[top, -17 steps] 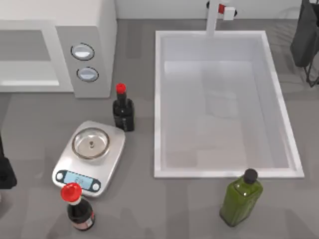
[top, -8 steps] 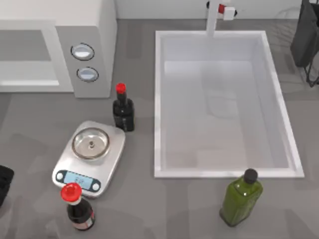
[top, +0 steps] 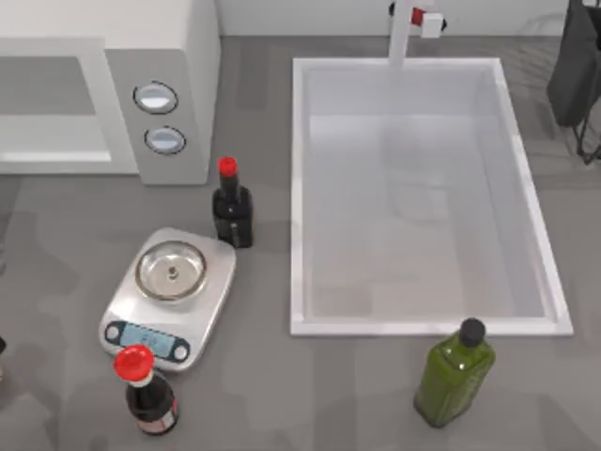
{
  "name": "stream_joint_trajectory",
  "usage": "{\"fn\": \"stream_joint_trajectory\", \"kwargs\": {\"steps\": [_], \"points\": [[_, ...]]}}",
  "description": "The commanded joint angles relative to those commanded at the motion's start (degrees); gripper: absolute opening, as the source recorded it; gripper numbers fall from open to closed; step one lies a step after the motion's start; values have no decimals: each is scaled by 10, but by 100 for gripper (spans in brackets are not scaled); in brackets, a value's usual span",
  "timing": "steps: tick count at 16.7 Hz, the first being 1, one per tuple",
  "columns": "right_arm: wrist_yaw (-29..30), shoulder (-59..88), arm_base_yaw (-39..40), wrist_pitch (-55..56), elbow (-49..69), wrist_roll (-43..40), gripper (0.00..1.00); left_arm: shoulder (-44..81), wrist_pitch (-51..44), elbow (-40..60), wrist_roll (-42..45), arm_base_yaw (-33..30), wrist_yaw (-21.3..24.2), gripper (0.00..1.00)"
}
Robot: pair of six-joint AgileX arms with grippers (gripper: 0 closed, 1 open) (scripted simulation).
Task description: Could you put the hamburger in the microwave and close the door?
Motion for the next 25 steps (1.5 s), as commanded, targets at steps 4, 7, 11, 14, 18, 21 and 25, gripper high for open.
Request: {"fn": "stream_joint_trajectory", "kwargs": {"steps": [4, 7, 11, 14, 18, 21, 25], "points": [[0, 0, 0, 0, 0, 0, 100, 46, -27, 34, 28, 7, -1, 100], [0, 0, 0, 0, 0, 0, 100, 46, -27, 34, 28, 7, -1, 100], [0, 0, 0, 0, 0, 0, 100, 57, -3, 19, 26, 5, -1, 100], [0, 0, 0, 0, 0, 0, 100, 93, 71, -14, 28, 7, -1, 100], [0, 0, 0, 0, 0, 0, 100, 143, 169, -59, 30, 8, -1, 100], [0, 0, 0, 0, 0, 0, 100, 154, 184, -68, 31, 8, -1, 100], [0, 0, 0, 0, 0, 0, 100, 154, 184, -68, 31, 8, -1, 85]]}}
